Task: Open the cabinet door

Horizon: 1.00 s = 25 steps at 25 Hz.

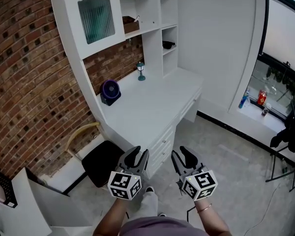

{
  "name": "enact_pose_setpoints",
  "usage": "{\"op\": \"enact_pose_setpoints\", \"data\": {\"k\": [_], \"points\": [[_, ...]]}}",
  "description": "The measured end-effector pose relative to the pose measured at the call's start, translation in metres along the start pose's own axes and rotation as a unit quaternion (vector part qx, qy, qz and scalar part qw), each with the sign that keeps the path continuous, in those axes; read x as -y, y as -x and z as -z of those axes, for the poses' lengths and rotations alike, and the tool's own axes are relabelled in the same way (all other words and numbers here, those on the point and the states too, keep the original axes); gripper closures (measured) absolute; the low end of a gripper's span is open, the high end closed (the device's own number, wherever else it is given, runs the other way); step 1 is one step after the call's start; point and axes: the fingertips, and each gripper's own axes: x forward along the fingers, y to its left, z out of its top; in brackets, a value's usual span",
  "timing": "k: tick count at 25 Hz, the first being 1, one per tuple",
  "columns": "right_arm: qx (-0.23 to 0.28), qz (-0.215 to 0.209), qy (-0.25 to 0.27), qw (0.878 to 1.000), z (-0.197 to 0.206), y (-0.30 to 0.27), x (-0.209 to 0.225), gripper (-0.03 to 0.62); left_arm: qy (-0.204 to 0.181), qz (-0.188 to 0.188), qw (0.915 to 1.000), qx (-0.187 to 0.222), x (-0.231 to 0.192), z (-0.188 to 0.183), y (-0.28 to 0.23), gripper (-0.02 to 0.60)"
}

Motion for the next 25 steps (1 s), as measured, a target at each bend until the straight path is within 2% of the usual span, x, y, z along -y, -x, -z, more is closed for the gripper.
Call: {"op": "enact_pose_setpoints", "data": {"k": [6, 11, 18, 25], "points": [[0.002, -0.012, 0.005, 1.000, -0.006, -0.052, 0.014, 0.454, -0.015, -0.007, 0.9998, 0.006, -0.042, -0.011, -0.039, 0.476], [0.021, -0.025, 0.012, 0.999, -0.027, -0.110, 0.025, 0.454, -0.028, -0.017, 0.9992, 0.021, -0.089, -0.033, -0.079, 0.476], [0.053, -0.041, 0.037, 0.997, -0.068, -0.200, 0.036, 0.454, -0.070, -0.019, 0.9954, 0.062, -0.157, -0.091, -0.134, 0.476], [0.084, -0.049, 0.060, 0.993, -0.111, -0.264, 0.039, 0.454, -0.117, -0.010, 0.9876, 0.104, -0.204, -0.154, -0.170, 0.476]]}}
